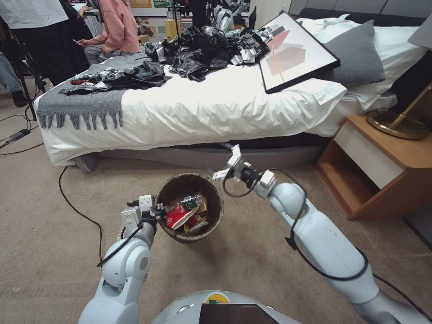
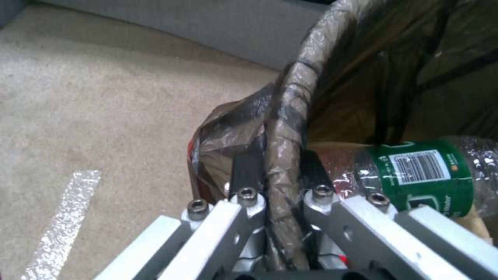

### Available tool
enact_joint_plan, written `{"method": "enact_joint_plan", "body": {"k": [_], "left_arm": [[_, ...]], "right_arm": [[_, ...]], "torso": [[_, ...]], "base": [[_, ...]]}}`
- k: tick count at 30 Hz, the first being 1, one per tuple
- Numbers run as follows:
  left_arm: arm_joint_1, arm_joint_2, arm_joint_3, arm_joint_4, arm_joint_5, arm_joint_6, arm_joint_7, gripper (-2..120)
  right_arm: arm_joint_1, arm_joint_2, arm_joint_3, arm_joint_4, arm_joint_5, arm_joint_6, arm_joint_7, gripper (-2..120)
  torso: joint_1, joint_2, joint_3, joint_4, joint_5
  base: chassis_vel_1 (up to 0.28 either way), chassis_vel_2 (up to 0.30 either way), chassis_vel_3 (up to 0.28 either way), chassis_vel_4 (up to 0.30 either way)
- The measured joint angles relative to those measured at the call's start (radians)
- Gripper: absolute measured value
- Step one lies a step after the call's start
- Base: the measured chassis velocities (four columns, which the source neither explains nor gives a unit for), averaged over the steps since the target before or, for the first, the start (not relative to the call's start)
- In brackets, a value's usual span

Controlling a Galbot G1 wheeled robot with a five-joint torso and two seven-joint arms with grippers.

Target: Pick up the trash bin, then pick up the garbage from the floor and place it into the trash bin.

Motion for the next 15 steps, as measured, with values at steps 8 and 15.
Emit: {"method": "enact_joint_plan", "body": {"k": [8, 15], "left_arm": [[-0.002, 0.001, -0.006, -0.004, 0.015, 0.000, 0.001, 2], [0.003, -0.002, -0.001, -0.007, 0.021, 0.000, -0.001, 2]], "right_arm": [[-0.168, 0.115, 0.168, 0.137, 0.046, -0.248, 0.394, 100], [-0.258, 0.174, 0.231, 0.161, 0.024, -0.254, 0.409, 100]], "torso": [[0.000, 0.000, 0.000, 0.0000, 0.0002], [0.000, 0.000, 0.000, 0.0000, 0.0000]], "base": [[0.000, 0.000, 0.000, 0.000], [0.000, 0.000, 0.000, 0.000]]}}
